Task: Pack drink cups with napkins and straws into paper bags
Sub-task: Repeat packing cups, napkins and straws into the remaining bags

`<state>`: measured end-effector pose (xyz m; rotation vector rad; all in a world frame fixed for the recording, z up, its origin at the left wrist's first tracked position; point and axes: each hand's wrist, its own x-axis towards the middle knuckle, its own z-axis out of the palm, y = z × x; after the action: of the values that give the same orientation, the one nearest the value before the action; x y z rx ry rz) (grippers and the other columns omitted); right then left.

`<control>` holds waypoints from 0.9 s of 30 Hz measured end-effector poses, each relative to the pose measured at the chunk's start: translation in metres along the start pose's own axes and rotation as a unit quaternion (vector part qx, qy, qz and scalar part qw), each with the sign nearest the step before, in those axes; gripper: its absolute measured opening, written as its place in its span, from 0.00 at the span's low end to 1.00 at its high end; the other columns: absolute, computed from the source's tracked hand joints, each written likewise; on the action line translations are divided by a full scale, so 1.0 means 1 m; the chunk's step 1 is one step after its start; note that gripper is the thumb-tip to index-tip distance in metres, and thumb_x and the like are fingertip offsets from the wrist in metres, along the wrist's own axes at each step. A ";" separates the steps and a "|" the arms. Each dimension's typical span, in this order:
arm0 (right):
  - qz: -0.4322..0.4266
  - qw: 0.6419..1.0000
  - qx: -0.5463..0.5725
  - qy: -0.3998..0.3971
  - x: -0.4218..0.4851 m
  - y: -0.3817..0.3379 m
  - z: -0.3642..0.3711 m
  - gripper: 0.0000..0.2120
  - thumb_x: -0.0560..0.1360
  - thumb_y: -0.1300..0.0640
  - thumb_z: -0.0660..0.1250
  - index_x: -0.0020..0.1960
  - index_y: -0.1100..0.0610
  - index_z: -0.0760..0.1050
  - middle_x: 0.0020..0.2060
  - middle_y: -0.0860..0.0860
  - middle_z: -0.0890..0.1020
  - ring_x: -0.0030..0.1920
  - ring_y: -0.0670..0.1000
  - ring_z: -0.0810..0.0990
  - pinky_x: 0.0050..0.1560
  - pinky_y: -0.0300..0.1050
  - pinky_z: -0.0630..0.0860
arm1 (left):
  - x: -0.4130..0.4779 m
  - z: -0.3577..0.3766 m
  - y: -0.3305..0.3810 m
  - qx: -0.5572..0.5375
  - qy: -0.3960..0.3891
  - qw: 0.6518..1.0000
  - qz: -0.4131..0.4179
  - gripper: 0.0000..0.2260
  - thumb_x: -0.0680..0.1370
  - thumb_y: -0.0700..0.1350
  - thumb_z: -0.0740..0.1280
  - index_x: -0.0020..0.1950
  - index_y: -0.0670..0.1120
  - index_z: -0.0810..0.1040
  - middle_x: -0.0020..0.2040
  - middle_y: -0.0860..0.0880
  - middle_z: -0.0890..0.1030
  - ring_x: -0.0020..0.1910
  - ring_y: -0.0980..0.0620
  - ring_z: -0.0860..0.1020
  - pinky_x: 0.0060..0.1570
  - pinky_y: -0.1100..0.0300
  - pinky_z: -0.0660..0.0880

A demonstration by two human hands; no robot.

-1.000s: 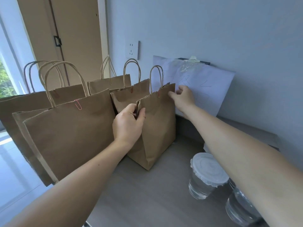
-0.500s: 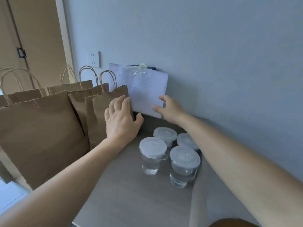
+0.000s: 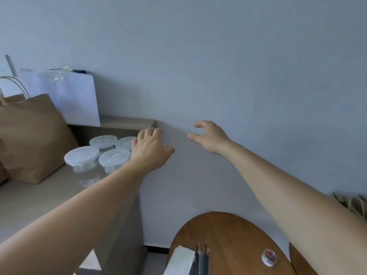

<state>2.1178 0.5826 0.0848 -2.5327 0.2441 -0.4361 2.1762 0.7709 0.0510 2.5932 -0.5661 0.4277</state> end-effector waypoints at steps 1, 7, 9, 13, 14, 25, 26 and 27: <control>0.013 1.000 -0.001 0.003 -0.011 0.016 -0.007 0.29 0.77 0.44 0.68 0.72 0.57 0.69 0.72 0.54 0.69 0.71 0.53 0.69 0.69 0.46 0.65 | -0.004 0.009 0.014 0.003 -0.015 1.000 0.009 0.30 0.76 0.58 0.64 0.75 0.49 0.64 0.74 0.47 0.65 0.75 0.45 0.58 0.71 0.47 0.58; 0.093 0.995 0.006 0.016 -0.059 0.097 -0.028 0.27 0.77 0.44 0.68 0.71 0.55 0.70 0.71 0.53 0.70 0.70 0.53 0.70 0.67 0.45 0.66 | -0.023 0.060 0.077 0.010 -0.090 0.994 0.068 0.30 0.77 0.59 0.62 0.77 0.49 0.62 0.75 0.47 0.65 0.75 0.44 0.58 0.71 0.46 0.58; 0.120 0.992 0.012 0.021 -0.072 0.119 -0.030 0.27 0.77 0.44 0.68 0.71 0.55 0.70 0.71 0.52 0.69 0.70 0.53 0.70 0.65 0.45 0.66 | -0.025 0.078 0.093 0.007 -0.117 0.989 0.088 0.31 0.77 0.59 0.62 0.77 0.49 0.61 0.75 0.47 0.64 0.75 0.44 0.59 0.71 0.46 0.58; 0.176 0.984 0.018 0.024 -0.098 0.161 -0.031 0.27 0.78 0.44 0.67 0.72 0.54 0.68 0.72 0.51 0.69 0.70 0.53 0.70 0.64 0.44 0.66 | -0.026 0.118 0.122 -0.007 -0.167 0.979 0.118 0.31 0.78 0.59 0.61 0.78 0.49 0.59 0.76 0.47 0.64 0.75 0.43 0.59 0.71 0.45 0.60; 0.191 0.981 0.014 0.025 -0.105 0.171 -0.033 0.27 0.78 0.44 0.66 0.72 0.54 0.68 0.72 0.51 0.69 0.70 0.52 0.70 0.65 0.45 0.66 | -0.026 0.128 0.130 -0.011 -0.181 0.975 0.125 0.31 0.78 0.59 0.61 0.78 0.49 0.59 0.76 0.47 0.63 0.75 0.43 0.60 0.71 0.45 0.60; 0.320 0.945 -0.013 0.064 -0.176 0.274 -0.054 0.28 0.77 0.44 0.66 0.72 0.55 0.68 0.71 0.51 0.70 0.68 0.52 0.71 0.64 0.44 0.68 | -0.040 0.220 0.199 -0.038 -0.292 0.934 0.204 0.30 0.79 0.58 0.61 0.78 0.48 0.59 0.76 0.46 0.64 0.75 0.43 0.61 0.71 0.45 0.61; 0.333 0.940 -0.004 0.066 -0.182 0.284 -0.056 0.28 0.77 0.44 0.66 0.73 0.55 0.67 0.71 0.51 0.70 0.68 0.52 0.71 0.64 0.44 0.69 | -0.040 0.225 0.205 -0.039 -0.300 0.931 0.205 0.30 0.79 0.58 0.61 0.78 0.48 0.59 0.76 0.46 0.63 0.75 0.43 0.61 0.71 0.45 0.61; 0.345 0.936 0.002 0.068 -0.188 0.294 -0.057 0.29 0.77 0.44 0.67 0.73 0.55 0.67 0.71 0.51 0.70 0.69 0.52 0.71 0.63 0.44 0.69 | -0.040 0.231 0.211 -0.041 -0.306 0.928 0.207 0.30 0.79 0.58 0.61 0.78 0.48 0.59 0.76 0.46 0.63 0.75 0.43 0.61 0.71 0.44 0.61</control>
<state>1.8987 0.3597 -0.0799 -2.2170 1.1333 -0.3199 2.0909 0.4996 -0.0852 2.4925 -1.3207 -0.3015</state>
